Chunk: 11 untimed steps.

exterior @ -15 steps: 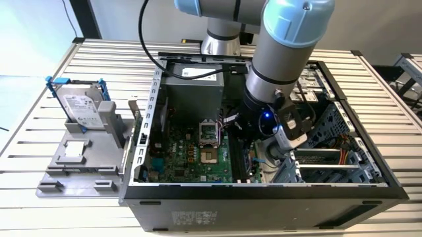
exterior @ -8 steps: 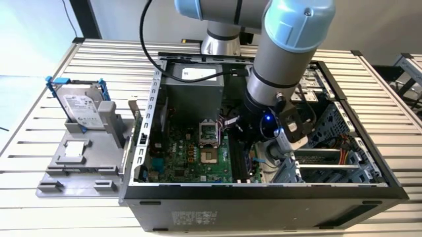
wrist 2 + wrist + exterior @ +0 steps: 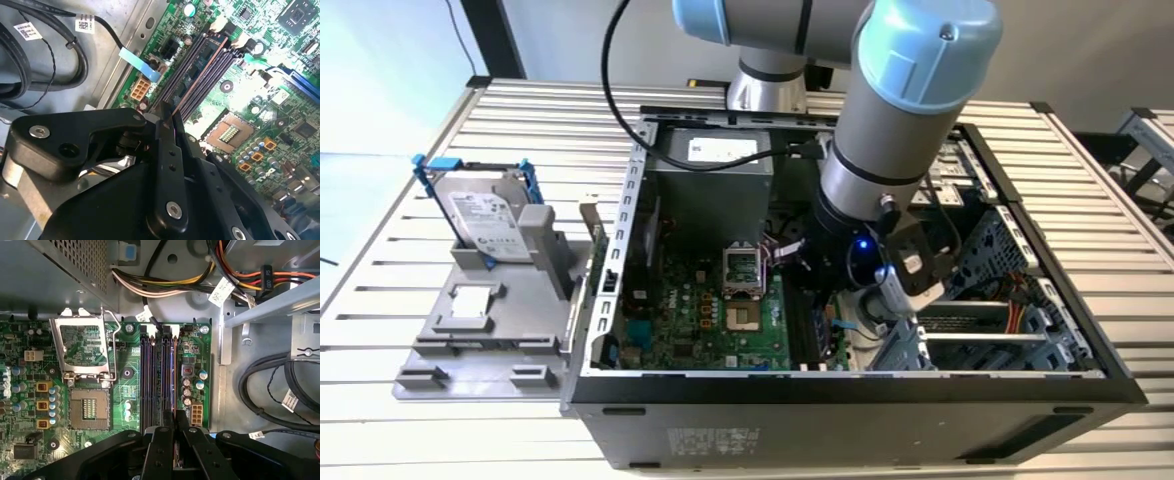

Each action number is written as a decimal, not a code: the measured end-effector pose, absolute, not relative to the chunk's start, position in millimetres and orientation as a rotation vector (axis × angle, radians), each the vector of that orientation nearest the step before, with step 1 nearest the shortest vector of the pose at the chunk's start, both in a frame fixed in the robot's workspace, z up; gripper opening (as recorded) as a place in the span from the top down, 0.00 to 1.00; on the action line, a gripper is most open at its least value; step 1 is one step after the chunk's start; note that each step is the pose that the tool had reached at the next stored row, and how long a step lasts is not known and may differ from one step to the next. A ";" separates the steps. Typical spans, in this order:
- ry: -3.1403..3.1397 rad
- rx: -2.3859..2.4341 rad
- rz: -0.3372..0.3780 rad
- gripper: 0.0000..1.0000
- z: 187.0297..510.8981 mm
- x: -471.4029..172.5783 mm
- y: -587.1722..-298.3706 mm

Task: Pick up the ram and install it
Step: 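Insert the ram into the slot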

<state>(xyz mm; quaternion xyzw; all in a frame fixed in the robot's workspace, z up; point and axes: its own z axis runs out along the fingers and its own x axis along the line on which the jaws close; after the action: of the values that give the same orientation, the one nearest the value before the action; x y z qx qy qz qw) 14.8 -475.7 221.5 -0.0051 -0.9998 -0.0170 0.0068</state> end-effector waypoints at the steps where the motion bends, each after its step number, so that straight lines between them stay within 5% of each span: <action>1: -3.128 -0.016 -0.054 1.00 221.0 14.8 -475.7; 11: -3.127 -0.016 -0.059 1.00 218.3 15.4 -474.7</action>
<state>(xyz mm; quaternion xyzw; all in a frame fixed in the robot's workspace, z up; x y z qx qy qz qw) 15.4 -474.7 218.3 -0.0051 -0.9998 -0.0190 0.0068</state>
